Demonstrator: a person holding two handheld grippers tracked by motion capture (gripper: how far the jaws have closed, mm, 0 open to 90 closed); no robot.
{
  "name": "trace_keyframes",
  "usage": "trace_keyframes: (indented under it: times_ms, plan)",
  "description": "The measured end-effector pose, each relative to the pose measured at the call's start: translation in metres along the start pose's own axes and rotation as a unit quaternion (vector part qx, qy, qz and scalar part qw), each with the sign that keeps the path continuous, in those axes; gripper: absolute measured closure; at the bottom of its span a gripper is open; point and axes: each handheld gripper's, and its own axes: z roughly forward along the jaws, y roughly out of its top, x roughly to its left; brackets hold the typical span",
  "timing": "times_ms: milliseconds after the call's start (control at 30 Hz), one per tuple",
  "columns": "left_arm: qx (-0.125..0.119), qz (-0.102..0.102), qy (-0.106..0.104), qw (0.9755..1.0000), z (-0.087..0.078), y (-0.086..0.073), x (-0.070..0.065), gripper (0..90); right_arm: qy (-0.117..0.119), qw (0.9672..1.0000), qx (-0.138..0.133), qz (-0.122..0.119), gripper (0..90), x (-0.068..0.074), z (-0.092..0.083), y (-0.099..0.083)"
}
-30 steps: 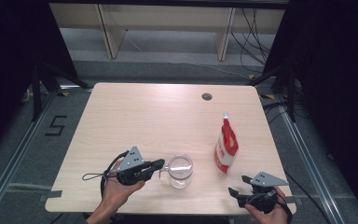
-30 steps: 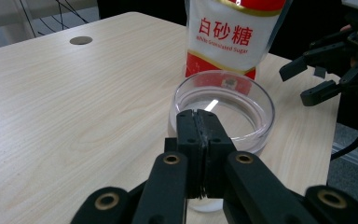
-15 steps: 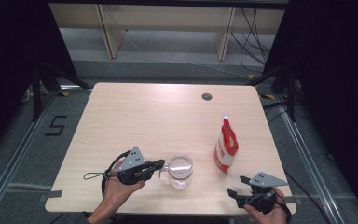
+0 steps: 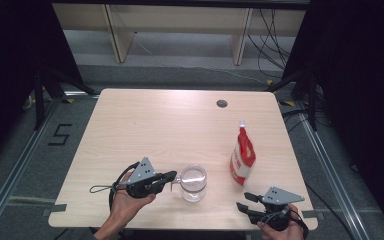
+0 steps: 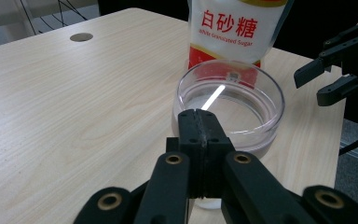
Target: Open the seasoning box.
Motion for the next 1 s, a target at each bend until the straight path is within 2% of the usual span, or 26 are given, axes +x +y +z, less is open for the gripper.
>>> trace_keyframes:
  times_ms: [33, 100, 167, 267, 333, 367, 433, 467, 500, 600, 633, 667, 733, 767, 800, 900, 967, 1000]
  plan:
    - [0.001, -0.001, 0.001, 1.0000, 0.000, 0.000, 0.000, 89.2, 0.001, 0.9999, -0.009, -0.005, 55.0, 0.002, 0.001, 0.001]
    - [0.003, -0.005, 0.006, 1.0000, 0.000, 0.000, -0.001, 89.2, 0.002, 0.9999, -0.005, -0.009, 57.1, 0.004, 0.002, 0.004]
    - [0.003, -0.004, 0.008, 1.0000, 0.000, 0.000, -0.002, 89.2, 0.004, 0.9998, -0.012, -0.014, 59.8, 0.007, 0.003, 0.007]
    - [0.001, -0.004, 0.004, 1.0000, 0.000, 0.000, -0.001, 89.2, 0.005, 0.9998, -0.018, -0.010, 61.8, 0.013, 0.004, 0.010]
    - [0.002, -0.001, 0.003, 1.0000, 0.000, 0.000, -0.001, 89.2, 0.002, 0.9995, -0.025, -0.018, 61.9, 0.016, 0.006, 0.014]
    - [0.002, 0.000, 0.003, 1.0000, 0.000, 0.000, -0.001, 89.2, -0.002, 0.9986, -0.035, -0.039, 63.7, 0.015, 0.008, 0.019]
    - [0.002, -0.002, 0.006, 1.0000, 0.000, -0.001, -0.001, 89.2, 0.005, 0.9978, -0.043, -0.050, 66.2, 0.016, 0.010, 0.022]
    - [0.005, 0.002, 0.006, 1.0000, 0.000, -0.001, -0.001, 89.2, -0.004, 0.9978, -0.044, -0.050, 67.4, 0.017, 0.010, 0.024]
    - [0.004, -0.005, 0.007, 1.0000, 0.000, -0.001, -0.002, 89.2, -0.001, 0.9981, -0.042, -0.046, 67.6, 0.020, 0.011, 0.025]
    - [0.008, -0.001, 0.008, 0.9999, 0.001, -0.003, -0.001, 89.2, 0.006, 0.9977, -0.044, -0.051, 70.0, 0.022, 0.015, 0.030]
    - [0.008, -0.003, 0.005, 1.0000, 0.001, -0.003, 0.000, 89.2, 0.005, 0.9981, -0.043, -0.044, 71.1, 0.024, 0.016, 0.032]
    - [0.008, -0.007, 0.010, 0.9999, 0.001, -0.004, -0.001, 89.1, 0.006, 0.9973, -0.047, -0.056, 72.0, 0.023, 0.017, 0.034]
    - [0.008, -0.013, 0.012, 0.9998, 0.001, -0.005, -0.002, 89.2, 0.002, 0.9971, -0.049, -0.059, 73.6, 0.023, 0.018, 0.035]
    - [0.008, 0.004, 0.009, 0.9999, 0.002, -0.006, 0.000, 89.2, 0.007, 0.9970, -0.049, -0.060, 76.9, 0.025, 0.020, 0.039]
    - [0.007, -0.012, 0.010, 0.9999, 0.002, -0.007, 0.000, 89.1, 0.007, 0.9960, -0.055, -0.071, 78.6, 0.024, 0.022, 0.041]
    - [0.005, -0.006, 0.010, 0.9999, 0.002, -0.007, 0.000, 89.2, 0.014, 0.9949, -0.061, -0.079, 81.5, 0.027, 0.026, 0.047]
    - [0.004, -0.014, 0.009, 0.9999, 0.002, -0.007, -0.001, 89.1, 0.013, 0.9945, -0.065, -0.081, 83.0, 0.030, 0.028, 0.052]
    - [0.004, -0.013, 0.010, 0.9999, 0.002, -0.007, -0.001, 89.1, 0.020, 0.9932, -0.070, -0.091, 83.6, 0.031, 0.031, 0.056]
